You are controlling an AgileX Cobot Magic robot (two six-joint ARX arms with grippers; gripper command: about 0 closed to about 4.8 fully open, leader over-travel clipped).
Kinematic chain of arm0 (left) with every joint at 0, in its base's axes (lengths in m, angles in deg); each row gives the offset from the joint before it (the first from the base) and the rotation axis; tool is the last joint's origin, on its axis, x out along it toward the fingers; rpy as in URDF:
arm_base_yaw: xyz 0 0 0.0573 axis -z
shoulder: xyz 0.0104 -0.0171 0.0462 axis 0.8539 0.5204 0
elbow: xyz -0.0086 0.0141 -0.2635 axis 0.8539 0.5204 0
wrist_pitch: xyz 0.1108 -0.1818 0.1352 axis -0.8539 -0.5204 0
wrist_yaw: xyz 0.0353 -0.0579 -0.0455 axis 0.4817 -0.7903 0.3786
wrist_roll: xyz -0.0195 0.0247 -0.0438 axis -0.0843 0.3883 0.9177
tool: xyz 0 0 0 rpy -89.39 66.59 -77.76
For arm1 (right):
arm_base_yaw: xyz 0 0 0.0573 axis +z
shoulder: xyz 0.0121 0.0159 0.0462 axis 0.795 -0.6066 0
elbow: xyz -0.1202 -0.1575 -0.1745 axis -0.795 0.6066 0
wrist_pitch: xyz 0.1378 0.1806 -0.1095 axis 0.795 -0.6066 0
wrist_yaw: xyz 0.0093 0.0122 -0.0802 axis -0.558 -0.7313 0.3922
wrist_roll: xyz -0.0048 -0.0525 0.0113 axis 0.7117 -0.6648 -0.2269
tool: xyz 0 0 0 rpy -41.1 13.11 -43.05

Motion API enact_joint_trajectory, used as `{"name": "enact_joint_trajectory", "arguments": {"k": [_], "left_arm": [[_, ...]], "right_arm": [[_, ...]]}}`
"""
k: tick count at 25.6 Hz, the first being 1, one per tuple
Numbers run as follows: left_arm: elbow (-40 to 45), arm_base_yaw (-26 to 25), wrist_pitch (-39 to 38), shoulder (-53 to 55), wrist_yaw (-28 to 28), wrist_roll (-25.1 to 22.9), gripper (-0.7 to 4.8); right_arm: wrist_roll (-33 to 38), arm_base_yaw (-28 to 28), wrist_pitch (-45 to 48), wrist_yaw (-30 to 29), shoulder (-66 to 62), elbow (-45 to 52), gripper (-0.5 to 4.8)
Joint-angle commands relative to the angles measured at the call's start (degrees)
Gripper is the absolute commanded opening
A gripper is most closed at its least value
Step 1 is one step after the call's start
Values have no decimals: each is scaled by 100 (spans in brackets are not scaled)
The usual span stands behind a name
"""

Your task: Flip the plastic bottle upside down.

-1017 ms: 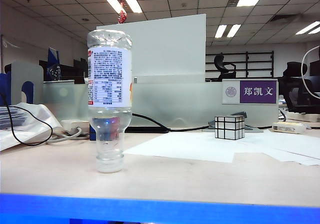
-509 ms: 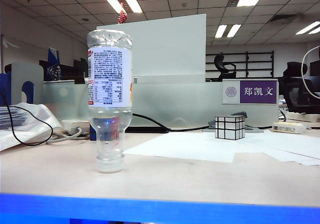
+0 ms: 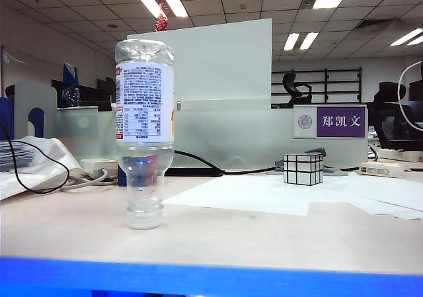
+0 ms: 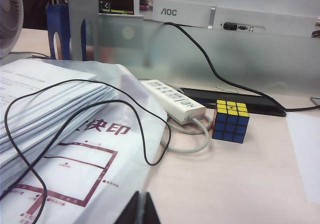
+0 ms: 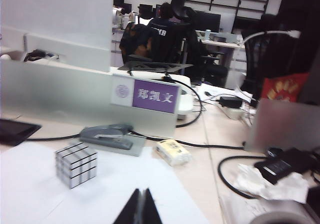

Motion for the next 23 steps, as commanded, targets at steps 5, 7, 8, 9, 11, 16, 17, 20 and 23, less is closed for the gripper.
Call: {"name": "enact_joint_trajectory", "arguments": {"k": [5,7,8,9,11,16,17,20,23], "left_arm": [[-4,9,74,-9,-13,-4,-2],[-4,9,72,-9,-13,-4,-2],[-4,9,72,-9,-13,-4,-1],[-4,9,74,-9,-13,-4,-1],[-4,9,72,-9,-13,-4,-2],[-4,9,74,-9,-13,-4,-1],[-4,9,74,-9,-13,-4,-1],[-4,9,74,-9,-13,-4,-1],[-4,9,74,-9,-13,-4,-1]], "right_arm": [[544,-710,195,-175,291,468,-8],[654,-802,197,-181,396,610,-8],[706,-839,199,-179,437,664,-8],[767,-848,205,-177,483,734,-8],[815,-846,221,-177,533,859,-8],[911,-824,494,-179,540,1266,-8],[949,-822,562,-199,540,1340,-8],[1180,-809,780,-195,542,1547,-8],[1309,-688,872,-184,542,1633,-8]]}}
